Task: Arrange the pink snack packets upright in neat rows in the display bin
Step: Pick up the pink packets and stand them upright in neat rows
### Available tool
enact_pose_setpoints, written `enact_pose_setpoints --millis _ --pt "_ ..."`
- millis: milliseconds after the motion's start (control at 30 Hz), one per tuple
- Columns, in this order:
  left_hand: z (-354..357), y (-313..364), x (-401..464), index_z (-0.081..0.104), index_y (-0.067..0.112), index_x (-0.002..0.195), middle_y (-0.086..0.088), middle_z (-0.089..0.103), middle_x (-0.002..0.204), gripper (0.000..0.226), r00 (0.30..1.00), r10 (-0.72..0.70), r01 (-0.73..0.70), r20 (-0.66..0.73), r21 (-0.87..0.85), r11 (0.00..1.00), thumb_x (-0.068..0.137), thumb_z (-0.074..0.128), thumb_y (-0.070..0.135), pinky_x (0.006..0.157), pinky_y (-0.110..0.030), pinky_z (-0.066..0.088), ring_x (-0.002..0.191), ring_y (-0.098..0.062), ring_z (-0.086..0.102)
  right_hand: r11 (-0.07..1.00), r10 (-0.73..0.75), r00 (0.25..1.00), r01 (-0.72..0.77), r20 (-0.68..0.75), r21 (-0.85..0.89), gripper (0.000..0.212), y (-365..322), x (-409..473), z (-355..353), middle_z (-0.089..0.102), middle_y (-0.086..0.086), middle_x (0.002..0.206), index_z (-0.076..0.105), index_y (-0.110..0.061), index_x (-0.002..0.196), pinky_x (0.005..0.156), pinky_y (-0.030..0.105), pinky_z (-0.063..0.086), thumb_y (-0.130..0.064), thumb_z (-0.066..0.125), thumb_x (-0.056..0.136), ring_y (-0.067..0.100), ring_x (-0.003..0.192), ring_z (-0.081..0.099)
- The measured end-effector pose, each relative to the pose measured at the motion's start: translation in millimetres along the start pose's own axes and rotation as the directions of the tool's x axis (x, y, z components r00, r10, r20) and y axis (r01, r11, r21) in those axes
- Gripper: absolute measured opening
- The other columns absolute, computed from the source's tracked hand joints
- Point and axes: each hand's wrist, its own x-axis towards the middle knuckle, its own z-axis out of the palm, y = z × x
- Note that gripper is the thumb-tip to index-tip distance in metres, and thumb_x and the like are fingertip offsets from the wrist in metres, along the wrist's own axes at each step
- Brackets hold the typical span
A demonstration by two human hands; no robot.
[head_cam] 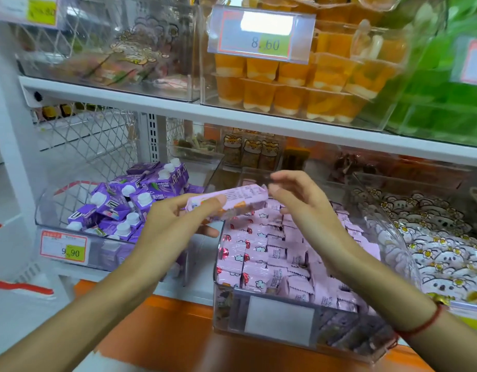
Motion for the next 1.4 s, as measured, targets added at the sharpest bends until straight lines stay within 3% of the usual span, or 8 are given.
enact_pose_setpoints --millis 200,367,667,867,1033,1133,1300,1400 --pt "3.7 7.7 -5.6 0.076 0.027 0.074 0.010 0.071 0.064 0.012 0.999 0.051 -0.051 0.009 0.026 0.998 0.074 0.071 0.038 0.041 -0.005 0.034 0.045 -0.002 0.058 0.657 -0.437 0.843 0.537 0.313 -0.529 0.056 -2.2 -9.0 10.6 0.040 -0.013 0.134 0.044 -0.034 0.136 0.098 0.022 0.027 -0.037 0.065 0.084 0.006 0.125 0.029" --pt "7.9 11.6 -10.2 0.074 0.041 0.074 0.019 0.072 0.073 0.025 0.982 0.190 -0.190 0.021 0.042 0.981 0.077 0.059 0.060 0.056 -0.009 0.041 0.064 0.008 0.063 0.503 -0.616 0.762 0.575 0.199 -0.645 0.036 9.7 6.9 5.0 0.056 -0.002 0.107 0.059 -0.020 0.118 0.074 0.027 0.036 -0.027 0.067 0.084 0.011 0.096 0.042" --pt "7.6 -21.5 0.9 0.050 0.036 0.115 0.024 0.060 0.113 0.034 0.991 0.107 -0.129 0.086 0.324 0.937 0.088 0.059 0.018 0.089 -0.032 0.048 0.092 0.006 0.059 0.963 -0.088 0.987 0.049 -0.137 -0.263 0.045 51.7 61.6 -22.0 0.069 0.001 0.087 0.027 -0.017 0.120 0.079 0.034 0.053 -0.021 0.061 0.091 0.011 0.080 0.067" --pt "9.2 -22.3 -0.3 0.050 0.038 0.117 0.027 0.063 0.106 0.032 0.990 0.075 -0.108 0.122 0.295 0.949 0.091 0.054 0.020 0.085 -0.038 0.051 0.085 0.005 0.059 0.885 -0.124 0.987 0.159 0.107 -0.437 0.045 60.7 84.2 -7.2 0.059 -0.008 0.093 0.037 -0.021 0.118 0.066 0.016 0.051 -0.016 0.068 0.085 0.009 0.081 0.061" --pt "7.8 -19.2 -1.9 0.058 0.038 0.104 0.021 0.066 0.102 0.023 0.989 0.074 -0.110 0.128 0.305 0.946 0.091 0.055 0.019 0.079 -0.033 0.050 0.081 0.001 0.060 0.512 -0.049 0.929 0.338 0.366 -0.790 0.025 68.1 85.8 -2.8 0.057 0.007 0.119 0.066 -0.022 0.107 0.092 0.043 0.045 -0.034 0.046 0.097 0.027 0.107 0.054" --pt "6.2 -16.1 -3.4 0.063 0.035 0.102 0.019 0.067 0.104 0.020 0.986 0.061 -0.109 0.152 0.328 0.938 0.091 0.054 0.020 0.082 -0.036 0.052 0.082 -0.004 0.061 0.603 0.081 0.906 0.288 0.416 -0.744 0.033 64.1 81.2 -7.6 0.051 0.009 0.131 0.062 -0.039 0.088 0.101 0.046 0.037 -0.031 0.033 0.102 0.027 0.113 0.050" --pt "5.8 -13.5 -4.2 0.063 0.032 0.105 0.019 0.066 0.105 0.020 0.984 0.061 -0.114 0.165 0.330 0.937 0.093 0.054 0.020 0.081 -0.037 0.053 0.081 -0.004 0.060 0.776 -0.228 0.953 0.300 0.197 -0.555 0.045 62.4 64.0 -8.5 0.034 -0.005 0.150 0.033 -0.022 0.145 0.108 0.026 0.024 -0.035 0.029 0.102 0.010 0.136 0.032" --pt "5.8 -13.1 -3.9 0.063 0.034 0.104 0.019 0.066 0.103 0.020 0.985 0.061 -0.113 0.161 0.334 0.936 0.092 0.054 0.020 0.081 -0.033 0.052 0.079 0.001 0.059 0.710 0.113 0.869 0.268 0.481 -0.651 0.057 71.9 48.5 0.0 0.005 -0.011 0.158 0.009 -0.027 0.151 0.115 0.024 0.001 -0.049 0.016 0.099 0.004 0.144 0.005"
